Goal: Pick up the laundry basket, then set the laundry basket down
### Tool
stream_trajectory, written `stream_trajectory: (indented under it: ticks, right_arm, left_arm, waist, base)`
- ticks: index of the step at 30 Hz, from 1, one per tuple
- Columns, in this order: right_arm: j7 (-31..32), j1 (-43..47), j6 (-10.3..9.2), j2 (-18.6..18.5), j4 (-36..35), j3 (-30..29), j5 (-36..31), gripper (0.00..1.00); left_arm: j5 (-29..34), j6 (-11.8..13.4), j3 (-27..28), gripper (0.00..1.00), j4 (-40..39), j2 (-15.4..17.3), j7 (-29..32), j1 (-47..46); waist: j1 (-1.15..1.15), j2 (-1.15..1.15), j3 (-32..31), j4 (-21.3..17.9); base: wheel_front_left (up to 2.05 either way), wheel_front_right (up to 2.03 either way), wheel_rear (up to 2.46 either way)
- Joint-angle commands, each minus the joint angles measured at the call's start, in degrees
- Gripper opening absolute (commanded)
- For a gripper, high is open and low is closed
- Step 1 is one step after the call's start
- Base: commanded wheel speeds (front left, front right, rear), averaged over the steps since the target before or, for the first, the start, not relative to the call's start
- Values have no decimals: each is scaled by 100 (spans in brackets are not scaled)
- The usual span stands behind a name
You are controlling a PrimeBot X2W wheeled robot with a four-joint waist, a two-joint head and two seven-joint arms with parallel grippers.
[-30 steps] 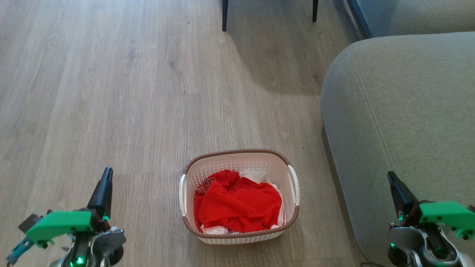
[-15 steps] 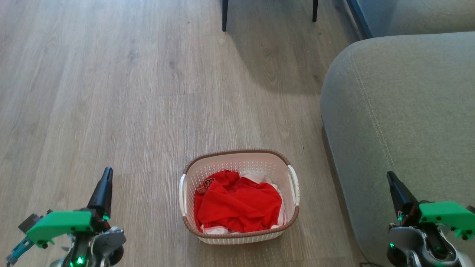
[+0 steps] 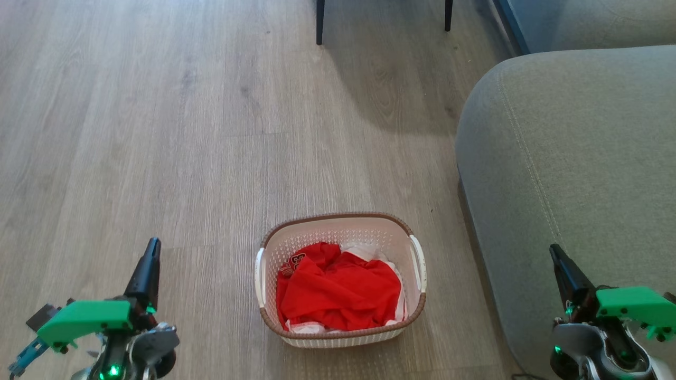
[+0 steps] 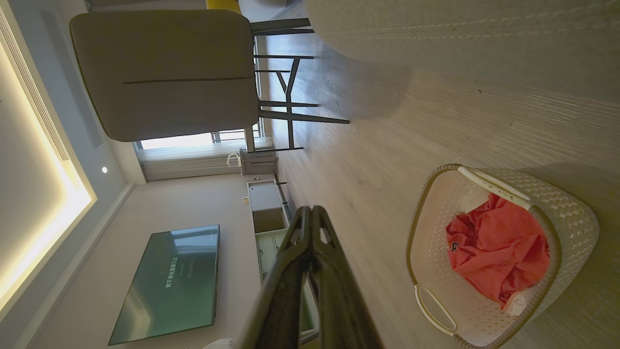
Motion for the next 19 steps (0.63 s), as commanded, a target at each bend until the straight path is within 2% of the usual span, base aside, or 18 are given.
stream_trajectory:
  ticks: [1,19]
  right_arm:
    - [27,-282,8,-57,-203,102,-41,0]
    - [34,-283,8,-50,-202,93,-49,0]
  left_arm:
    - [-24,-39,209,0,-191,28,43,-341]
    - [-24,-39,209,0,-191,28,42,-341]
  waist:
    - [0,0,0,0]
    - [0,0,0,0]
  base:
    - [0,0,0]
    - [0,0,0]
